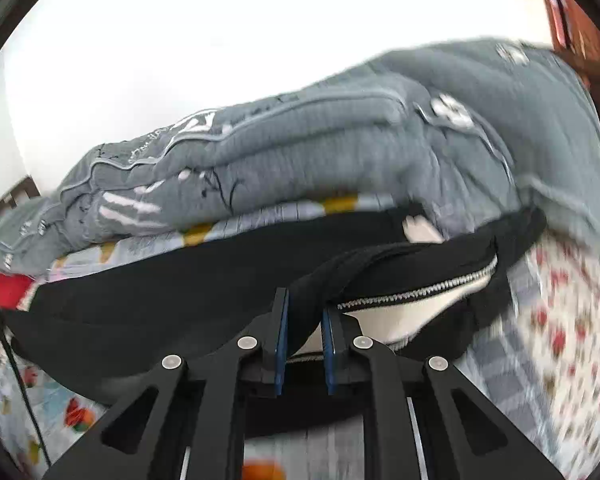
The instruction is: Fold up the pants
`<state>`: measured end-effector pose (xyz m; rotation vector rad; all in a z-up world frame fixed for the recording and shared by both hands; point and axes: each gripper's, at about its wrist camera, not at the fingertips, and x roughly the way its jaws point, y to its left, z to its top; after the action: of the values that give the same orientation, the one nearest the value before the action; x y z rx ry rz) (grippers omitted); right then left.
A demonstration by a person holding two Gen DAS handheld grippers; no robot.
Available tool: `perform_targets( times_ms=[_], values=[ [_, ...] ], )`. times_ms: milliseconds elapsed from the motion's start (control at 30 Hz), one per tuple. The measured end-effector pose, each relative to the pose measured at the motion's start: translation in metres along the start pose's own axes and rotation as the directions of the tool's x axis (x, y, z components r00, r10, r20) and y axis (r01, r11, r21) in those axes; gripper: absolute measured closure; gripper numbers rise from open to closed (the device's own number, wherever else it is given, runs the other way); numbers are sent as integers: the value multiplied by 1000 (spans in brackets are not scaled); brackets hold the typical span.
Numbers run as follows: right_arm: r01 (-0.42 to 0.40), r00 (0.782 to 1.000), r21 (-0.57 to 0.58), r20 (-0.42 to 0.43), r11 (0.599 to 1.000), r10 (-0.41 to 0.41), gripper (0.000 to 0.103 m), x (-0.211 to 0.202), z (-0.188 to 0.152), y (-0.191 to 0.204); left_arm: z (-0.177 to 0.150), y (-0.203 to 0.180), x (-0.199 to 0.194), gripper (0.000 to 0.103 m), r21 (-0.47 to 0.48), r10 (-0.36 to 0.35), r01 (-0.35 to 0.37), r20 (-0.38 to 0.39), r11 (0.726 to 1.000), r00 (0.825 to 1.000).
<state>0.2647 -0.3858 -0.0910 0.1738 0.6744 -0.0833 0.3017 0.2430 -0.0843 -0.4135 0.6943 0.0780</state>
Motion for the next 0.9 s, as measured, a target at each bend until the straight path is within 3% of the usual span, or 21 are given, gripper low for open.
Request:
perform_targets(
  times_ms=[200,333,400,500,600,667,733,900],
  values=[
    [97,995,-43,3,994,-97,88,68,43,20,25,-31,59,96,48,61,-63,38,997,997],
    [130,991,-54,-11,990,-131,88,114,37,28,9,-35,104,96,57,131,-134,64,989,989],
    [161,987,-50,2,986,-161,86,130,32,31,3,-31,114,96,40,133,-136,75,990,988],
    [132,991,13,-5,991,-132,76,147,22,25,-9,-24,126,94,37,128,-132,79,991,989],
    [115,992,24,-48,993,-114,74,161,15,20,-13,-17,138,80,14,134,-135,36,991,990],
    [102,994,18,-43,995,-101,63,159,13,22,-13,-18,138,72,19,133,-134,33,991,991],
    [95,995,-7,-35,995,-95,49,156,11,27,-15,-22,135,41,37,138,-140,54,989,989],
    [154,988,-175,-4,972,-158,40,149,-2,58,-17,-34,125,29,95,152,-162,111,982,982]
  ],
)
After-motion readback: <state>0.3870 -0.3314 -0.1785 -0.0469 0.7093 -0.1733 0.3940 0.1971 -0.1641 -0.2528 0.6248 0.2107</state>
